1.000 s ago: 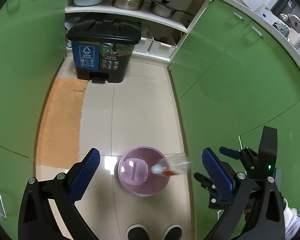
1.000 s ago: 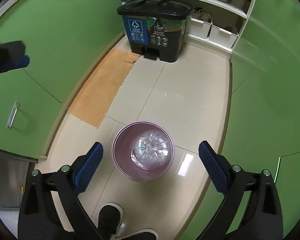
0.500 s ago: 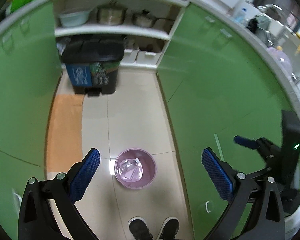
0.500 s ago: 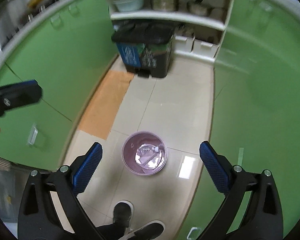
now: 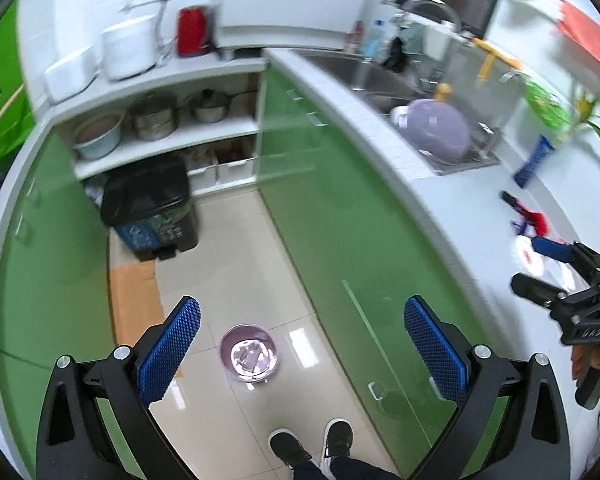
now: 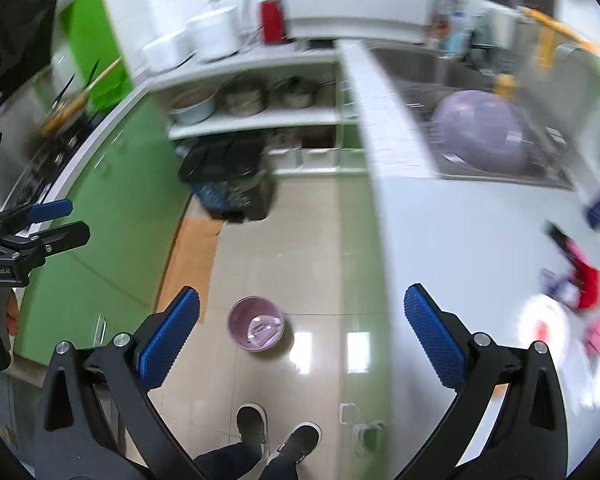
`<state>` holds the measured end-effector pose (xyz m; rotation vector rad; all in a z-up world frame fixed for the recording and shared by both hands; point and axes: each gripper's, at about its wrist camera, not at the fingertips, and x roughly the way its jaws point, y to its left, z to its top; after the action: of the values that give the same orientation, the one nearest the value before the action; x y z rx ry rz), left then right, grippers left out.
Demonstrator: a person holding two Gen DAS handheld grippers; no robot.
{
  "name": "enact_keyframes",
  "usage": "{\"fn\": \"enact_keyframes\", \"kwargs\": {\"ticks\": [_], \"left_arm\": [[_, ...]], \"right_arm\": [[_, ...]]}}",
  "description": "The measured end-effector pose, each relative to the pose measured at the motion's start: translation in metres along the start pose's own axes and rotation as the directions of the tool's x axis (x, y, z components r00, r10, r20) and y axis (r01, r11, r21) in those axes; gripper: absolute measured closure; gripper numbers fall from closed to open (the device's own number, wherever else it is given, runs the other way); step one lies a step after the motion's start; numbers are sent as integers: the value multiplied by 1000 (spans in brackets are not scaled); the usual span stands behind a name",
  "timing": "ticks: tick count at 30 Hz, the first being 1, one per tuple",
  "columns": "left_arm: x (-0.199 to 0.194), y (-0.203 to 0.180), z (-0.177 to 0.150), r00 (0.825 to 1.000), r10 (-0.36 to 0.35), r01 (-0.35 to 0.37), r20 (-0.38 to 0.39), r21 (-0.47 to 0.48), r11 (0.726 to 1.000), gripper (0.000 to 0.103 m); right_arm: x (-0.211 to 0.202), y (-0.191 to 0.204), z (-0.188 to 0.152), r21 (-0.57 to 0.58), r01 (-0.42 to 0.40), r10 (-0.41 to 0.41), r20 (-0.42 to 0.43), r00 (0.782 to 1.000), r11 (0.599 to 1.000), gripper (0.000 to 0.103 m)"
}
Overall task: Collect trash
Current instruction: 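Return both tools to the counter, then grasp the white round lid with the left tool while the right tool grasps the white box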
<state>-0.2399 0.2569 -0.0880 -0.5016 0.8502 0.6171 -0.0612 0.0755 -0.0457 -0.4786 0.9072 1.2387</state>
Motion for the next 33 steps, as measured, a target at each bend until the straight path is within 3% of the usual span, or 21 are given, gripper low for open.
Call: {"fn": "enact_keyframes", "kwargs": {"ticks": [5,8,15,24,33], "left_arm": [[-3,-56,17,996,-89,89,-10,96,991,5],[0,-89,26,990,-143,143,-16,155,977,5],[25,-186,53,962,-262,272,-75,341,900,5],[58,-287,55,928,-324,372,-183,480,795,5],[127,-364,40,914,-283,400,-290,535,744,5]], "right_arm": [[-67,-61,-32,142,110,-116,30,993,984,3],[-100,-101,-55,241,190,-203,31,979,952,3],[-142,-168,-93,406,309,-339,1,941,860,3],[-154,-208,-121,484,350,-384,-32,923,802,3],[-153,-246,-126,499,353,-379,-54,924,791,3]]}}
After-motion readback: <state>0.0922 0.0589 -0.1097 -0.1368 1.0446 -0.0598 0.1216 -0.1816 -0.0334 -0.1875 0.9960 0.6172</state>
